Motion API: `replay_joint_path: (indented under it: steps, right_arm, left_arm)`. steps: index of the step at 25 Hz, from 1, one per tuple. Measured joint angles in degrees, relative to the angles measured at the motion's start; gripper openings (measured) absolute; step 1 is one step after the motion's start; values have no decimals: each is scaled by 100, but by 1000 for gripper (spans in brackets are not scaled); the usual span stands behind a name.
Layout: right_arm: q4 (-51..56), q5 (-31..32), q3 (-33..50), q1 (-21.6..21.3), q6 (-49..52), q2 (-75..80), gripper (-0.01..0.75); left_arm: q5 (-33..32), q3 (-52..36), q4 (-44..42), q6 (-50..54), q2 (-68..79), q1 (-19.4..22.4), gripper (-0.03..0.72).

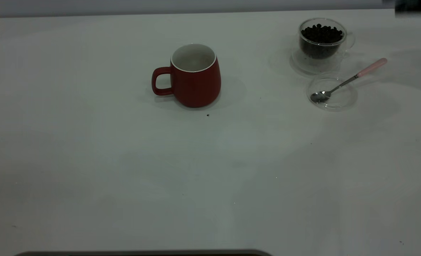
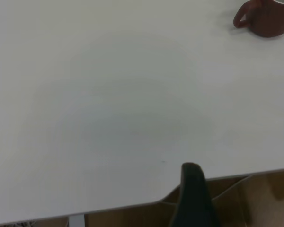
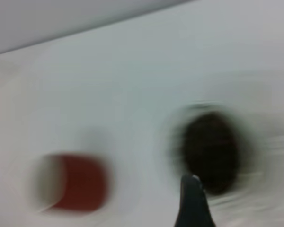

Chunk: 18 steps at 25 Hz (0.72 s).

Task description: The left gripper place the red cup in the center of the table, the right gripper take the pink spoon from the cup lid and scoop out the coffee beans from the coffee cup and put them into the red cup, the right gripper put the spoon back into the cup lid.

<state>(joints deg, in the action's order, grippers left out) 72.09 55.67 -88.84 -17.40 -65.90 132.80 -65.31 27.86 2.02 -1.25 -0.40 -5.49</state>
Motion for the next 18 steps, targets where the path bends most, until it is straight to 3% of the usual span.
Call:
replay_joint_path:
  steps: [4,10,18]
  right_arm:
    - [-2050,1068,7,774,1319,-1323,563]
    - [-5032,1373,675,1811,3712,-3857,563]
    - [-6590,1442,3391,1913,5599,-6714,563]
  left_arm:
    - [0,0,0,-5,0,0,587]
    - [0,0,0,-5,0,0,587]
    - [0,0,0,-5,0,0,587]
